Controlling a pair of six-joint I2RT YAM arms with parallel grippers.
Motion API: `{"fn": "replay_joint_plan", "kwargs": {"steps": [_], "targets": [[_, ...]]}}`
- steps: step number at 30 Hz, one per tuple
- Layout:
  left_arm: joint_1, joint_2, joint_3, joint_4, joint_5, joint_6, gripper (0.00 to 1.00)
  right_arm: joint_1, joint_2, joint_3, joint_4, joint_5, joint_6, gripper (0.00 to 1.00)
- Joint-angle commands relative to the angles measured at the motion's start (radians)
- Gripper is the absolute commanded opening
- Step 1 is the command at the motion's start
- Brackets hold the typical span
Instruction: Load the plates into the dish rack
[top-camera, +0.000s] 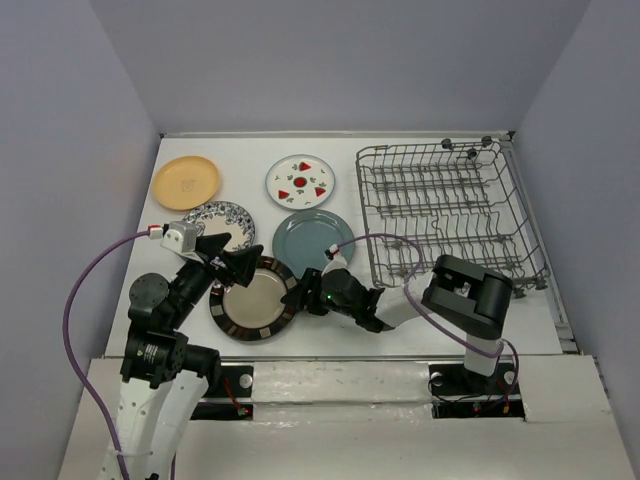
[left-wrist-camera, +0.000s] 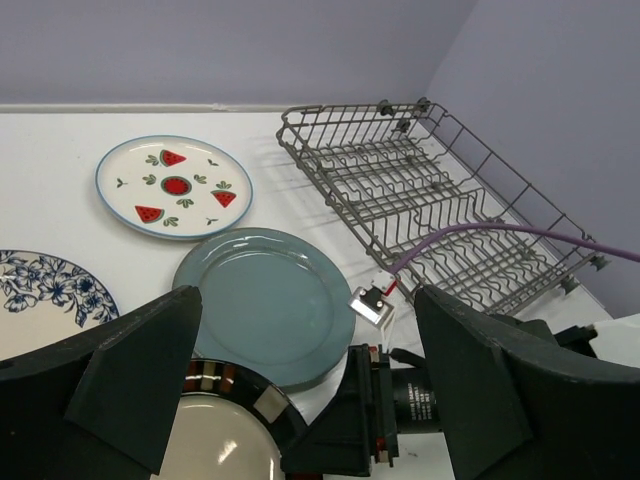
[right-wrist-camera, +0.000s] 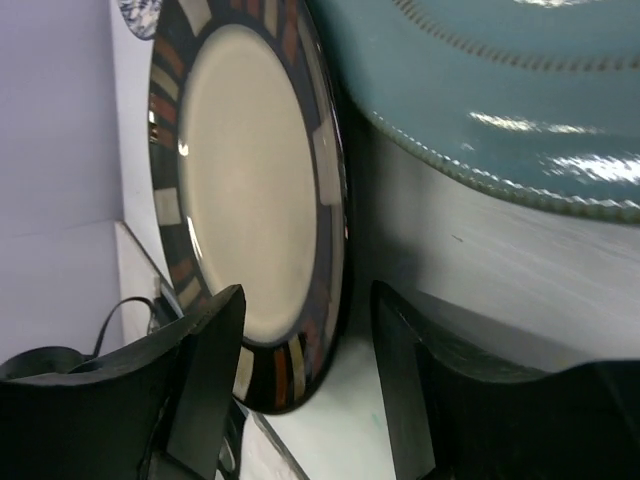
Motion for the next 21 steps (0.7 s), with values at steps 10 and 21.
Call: {"fn": "replay_joint_plan", "kwargs": {"steps": [10,21], "targets": [[-0.002,-0.013,0.025,0.051,0.03,0.001,0.99,0.009,0.21,0.007,0.273,-0.035,0.185,0.31],[-0.002,-0.018,0.024,0.053,0.03,0.0,0.99,0.009,0.012,-0.077,0.189,0.016,0.127,0.07]]}}
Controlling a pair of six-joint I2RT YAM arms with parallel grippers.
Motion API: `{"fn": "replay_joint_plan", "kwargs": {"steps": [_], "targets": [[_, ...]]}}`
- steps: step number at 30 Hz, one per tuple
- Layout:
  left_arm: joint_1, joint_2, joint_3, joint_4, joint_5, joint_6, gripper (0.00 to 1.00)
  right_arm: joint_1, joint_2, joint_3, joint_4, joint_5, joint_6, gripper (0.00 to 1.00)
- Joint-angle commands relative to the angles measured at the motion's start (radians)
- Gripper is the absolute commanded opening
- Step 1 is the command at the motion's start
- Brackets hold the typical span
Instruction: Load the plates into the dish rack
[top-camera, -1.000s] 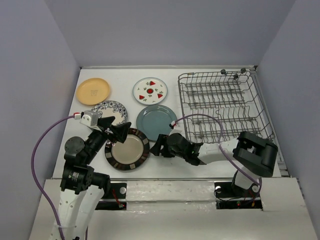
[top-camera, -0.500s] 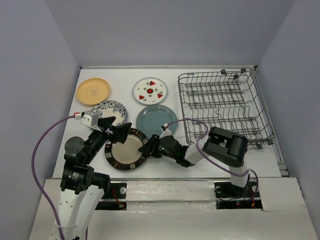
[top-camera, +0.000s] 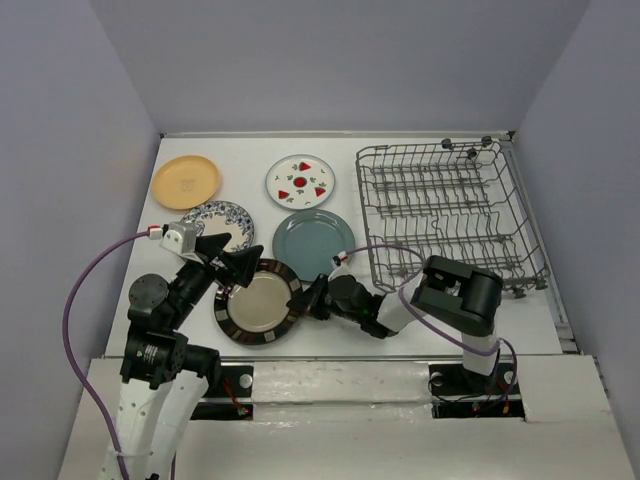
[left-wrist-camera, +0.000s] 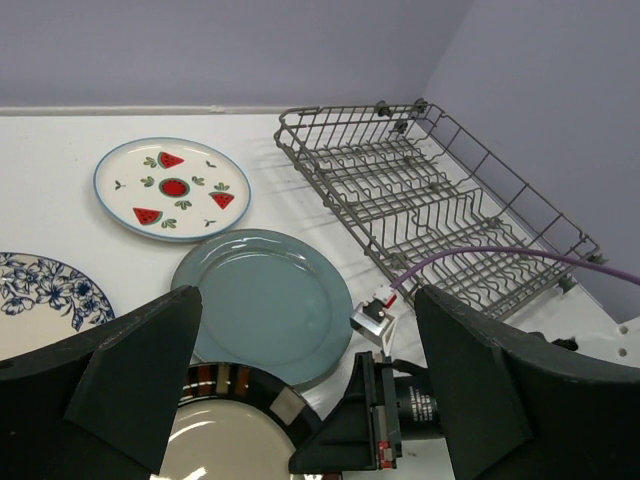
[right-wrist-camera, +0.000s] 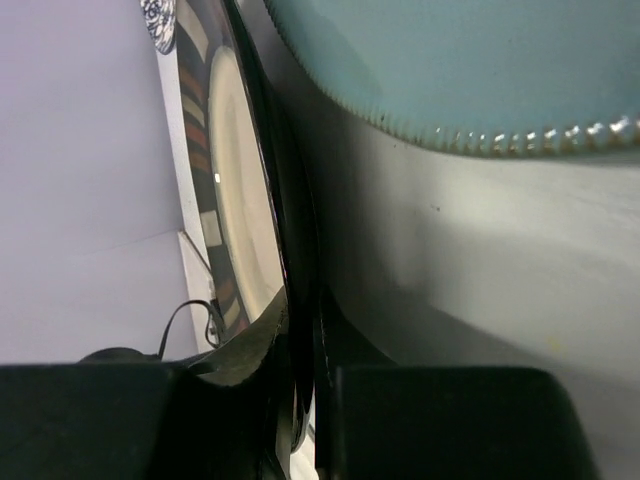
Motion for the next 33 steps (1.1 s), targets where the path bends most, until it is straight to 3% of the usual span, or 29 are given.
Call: {"fn": "replay_joint_plan", "kwargs": {"steps": [1,7,10,17,21,27,31,33], "targets": [[-0.002,-0.015,0.024,0.051,0.023,0.0,0.99,0.018,-0.14,-0.013,-0.105,0.044,-0.127,0.07],[-0.002,-0.028,0.028,0.047,0.001,-0.003,0.99,0.028,-0.39,0.085,-0.341,0.037,-0.374,0.07],[-0.002,-0.039,0.027,0.047,0.003,-0.005,0.99,0.028,-0.548,0.18,-0.597,0.162,-0.542,0.07],[-0.02,-0.073,0.027,0.045,-0.002,-0.005,0.99,-0.064,-0.807,0.415,-0.926,0.397,-0.876,0.07],[-0.039,-0.097,0.025,0.044,-0.009,-0.006,0.99,-0.185,-0.904,0.513,-1.032,0.521,-1.032,0.07],[-0.105,-0.143,0.022,0.041,-0.026,-0.003,0.99,-0.418,-0.918,0.627,-1.144,0.699,-1.228,0.07],[-0.16,-0.137,0.022,0.025,-0.057,-0.003,0.99,-0.549,-0.898,0.683,-1.136,0.744,-1.363,0.07],[-0.198,-0.111,0.024,0.016,-0.055,-0.003,0.99,-0.607,-0.897,0.687,-1.034,0.72,-1.468,0.07]]}}
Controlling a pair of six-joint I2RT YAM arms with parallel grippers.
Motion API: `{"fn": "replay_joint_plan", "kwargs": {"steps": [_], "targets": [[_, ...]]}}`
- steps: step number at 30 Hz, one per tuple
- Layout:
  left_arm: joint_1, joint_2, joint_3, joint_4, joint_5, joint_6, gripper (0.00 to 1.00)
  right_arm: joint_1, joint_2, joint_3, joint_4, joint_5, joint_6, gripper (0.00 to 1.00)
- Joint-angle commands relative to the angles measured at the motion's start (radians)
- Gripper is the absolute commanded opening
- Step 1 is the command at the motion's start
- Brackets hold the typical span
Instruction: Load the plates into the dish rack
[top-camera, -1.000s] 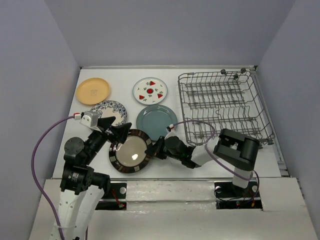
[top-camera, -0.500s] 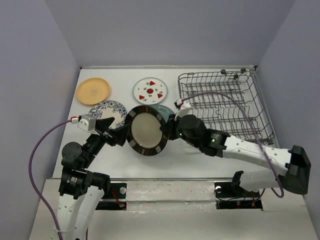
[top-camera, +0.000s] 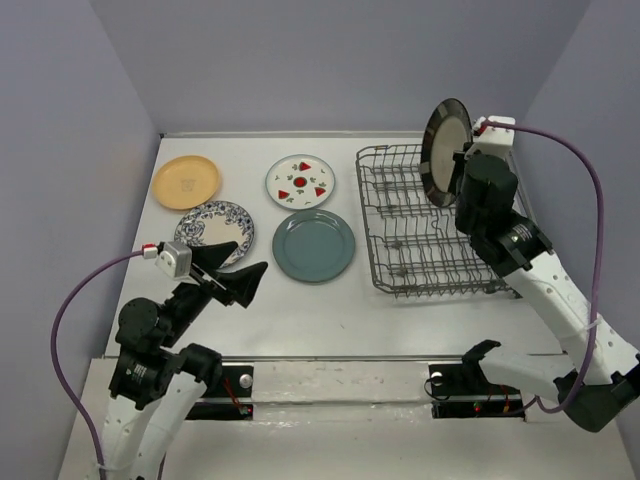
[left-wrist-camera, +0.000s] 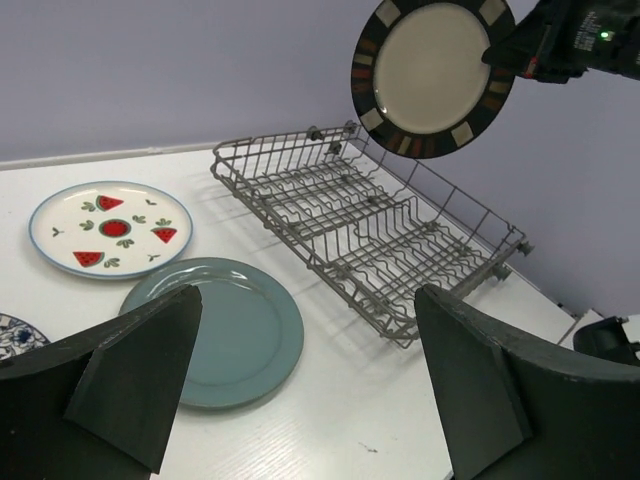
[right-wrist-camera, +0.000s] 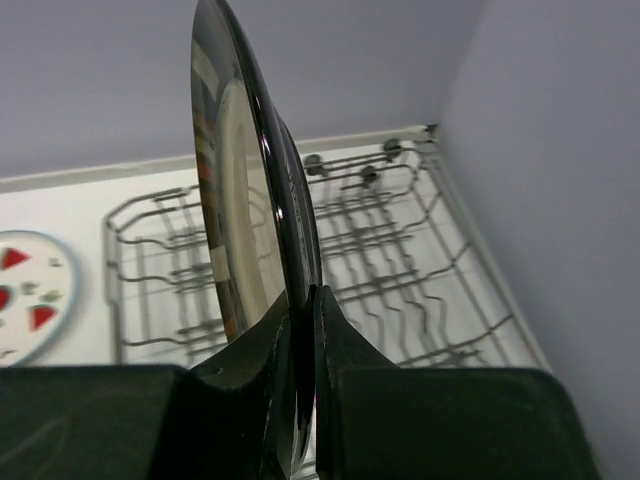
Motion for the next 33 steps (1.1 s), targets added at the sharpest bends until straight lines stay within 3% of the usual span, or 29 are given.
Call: {"fn": "replay_joint_plan", "kwargs": {"steps": [1,8,15,25,33], "targets": [[-0.066,0.029,0.024,0.017,-0.014,-0.001,0.99,-0.159,-0.005,0.078,0.225,0.034,-0.25,0.07],[-0.137,0.043,0.03,0.003,-0.013,-0.003,0.99,-0.453,0.063,0.064,0.284,-0.213,-0.339,0.07],[-0.183,0.013,0.036,-0.011,-0.057,0.0,0.99,-0.648,0.152,0.076,0.251,-0.394,-0.355,0.07],[-0.216,0.017,0.039,-0.017,-0.076,-0.001,0.99,-0.757,0.256,0.067,0.183,-0.543,-0.368,0.07],[-0.22,0.023,0.039,-0.017,-0.076,0.0,0.99,-0.775,0.314,0.044,0.169,-0.548,-0.364,0.07]]}}
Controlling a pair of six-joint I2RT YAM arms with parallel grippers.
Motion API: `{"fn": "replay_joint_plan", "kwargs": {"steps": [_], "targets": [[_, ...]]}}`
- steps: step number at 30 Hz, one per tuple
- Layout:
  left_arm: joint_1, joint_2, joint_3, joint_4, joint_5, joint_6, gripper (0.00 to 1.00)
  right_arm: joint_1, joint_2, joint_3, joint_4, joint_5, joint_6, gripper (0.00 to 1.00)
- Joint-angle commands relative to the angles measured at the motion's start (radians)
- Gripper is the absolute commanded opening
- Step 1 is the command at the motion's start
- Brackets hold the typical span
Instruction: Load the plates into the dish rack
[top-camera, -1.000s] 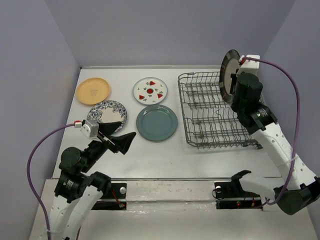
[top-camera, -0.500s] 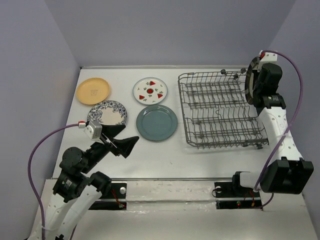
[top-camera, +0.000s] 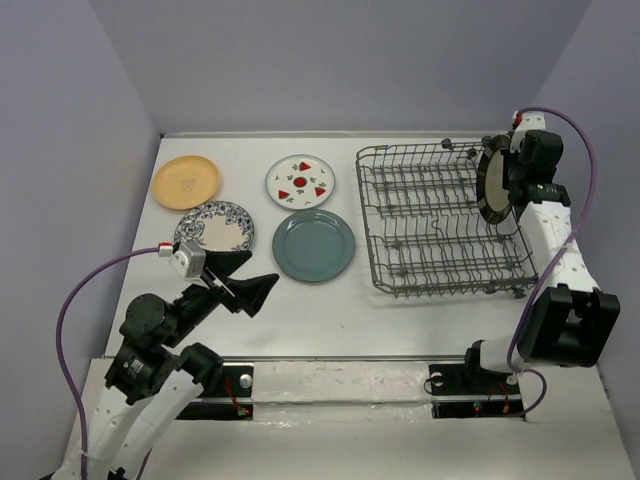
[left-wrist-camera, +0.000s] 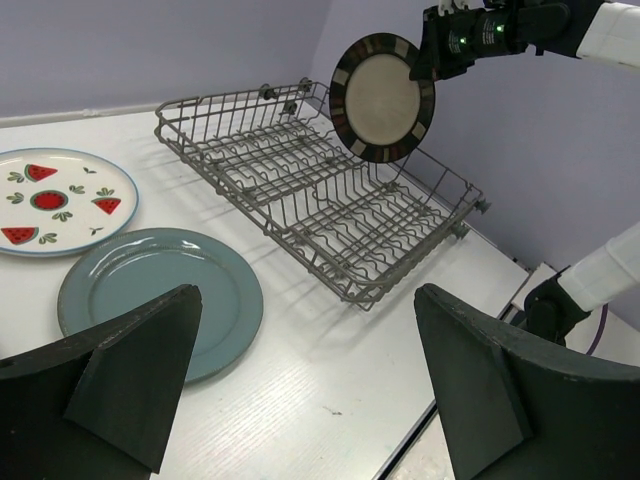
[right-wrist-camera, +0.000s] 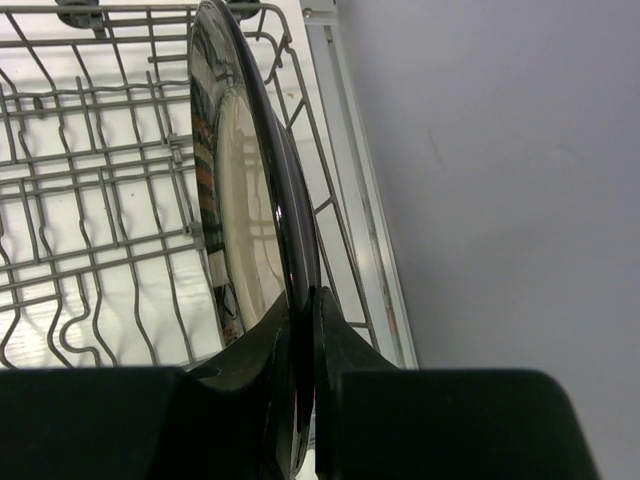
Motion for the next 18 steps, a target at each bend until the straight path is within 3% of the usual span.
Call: {"fn": "replay_joint_plan", "kwargs": {"steps": [1,18], "targets": [[-0.006,0.003,0.041,0.028,-0.003,-0.001,0.99,-0.016,-0.021,0.031,0.159,-0.015,-0.01,0.07],[-0.008,0.012,0.039,0.028,-0.003,0.0,0.99,-0.035,0.024,0.007,0.173,-0.012,-0.04,0.07]]}}
